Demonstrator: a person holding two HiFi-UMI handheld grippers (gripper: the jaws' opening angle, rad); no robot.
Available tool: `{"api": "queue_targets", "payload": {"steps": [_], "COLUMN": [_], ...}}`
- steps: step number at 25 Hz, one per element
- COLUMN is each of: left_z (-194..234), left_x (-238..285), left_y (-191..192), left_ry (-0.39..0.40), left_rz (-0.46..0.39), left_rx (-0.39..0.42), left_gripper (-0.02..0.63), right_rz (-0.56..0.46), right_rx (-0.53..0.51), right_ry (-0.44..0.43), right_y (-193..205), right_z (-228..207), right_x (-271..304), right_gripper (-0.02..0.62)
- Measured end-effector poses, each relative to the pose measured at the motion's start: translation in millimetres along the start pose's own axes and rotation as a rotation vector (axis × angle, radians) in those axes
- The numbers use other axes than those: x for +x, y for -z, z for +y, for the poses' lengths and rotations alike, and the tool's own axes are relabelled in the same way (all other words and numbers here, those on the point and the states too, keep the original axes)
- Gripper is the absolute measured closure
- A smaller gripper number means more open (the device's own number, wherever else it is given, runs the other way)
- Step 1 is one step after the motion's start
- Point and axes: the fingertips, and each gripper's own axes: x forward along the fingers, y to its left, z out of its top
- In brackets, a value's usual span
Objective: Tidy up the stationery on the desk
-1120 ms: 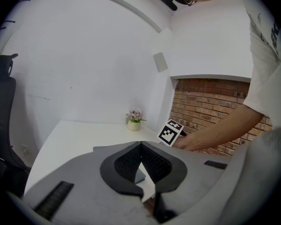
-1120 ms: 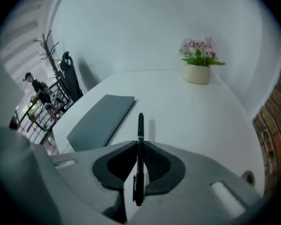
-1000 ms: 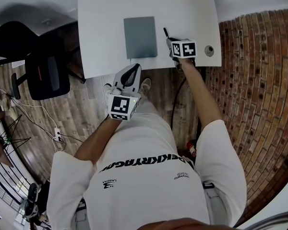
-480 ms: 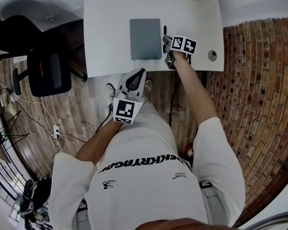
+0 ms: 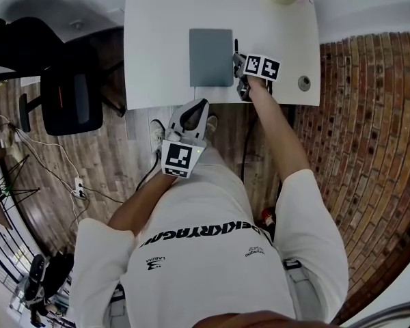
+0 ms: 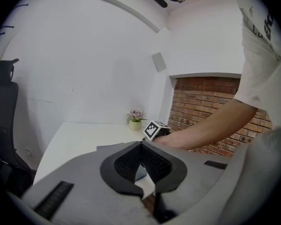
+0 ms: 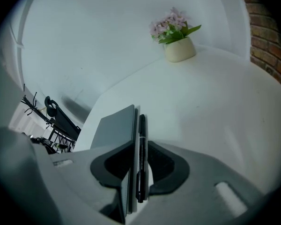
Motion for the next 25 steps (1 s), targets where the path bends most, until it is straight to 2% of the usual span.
{"api": "queue_targets", "payload": {"steps": [7, 16, 21, 23, 25], "left_z": [5, 16, 24, 28, 30], "left_x": [-10, -32, -43, -47, -51], "left_y": [-10, -34, -52, -57, -64], "left_ry": [-0.006, -0.017, -0.014, -0.018, -0.016], "left_rz": [-0.02, -0.05, -0.064, -0.069, -0.081], "left_rx": [0.01, 0.034, 0.017, 0.011, 0.013], "left_gripper": [0.609, 0.609, 0.609, 0.609, 0.609], "right_rz": [-0.08, -0.319, -0.46, -0.505, -0.55], "right_rx": [-0.027, -0.011, -0.072, -0.095, -0.15], "right_ry": [-0.015, -0.079, -0.12, -0.14, -0.133], "right_y": [-12, -43, -50, -46, -41], "right_z": [14, 61, 106, 127, 147], "right_x": [-27, -104, -157, -178, -199], "right_gripper": [0.509, 0.526, 0.545, 0.574, 0.586]}}
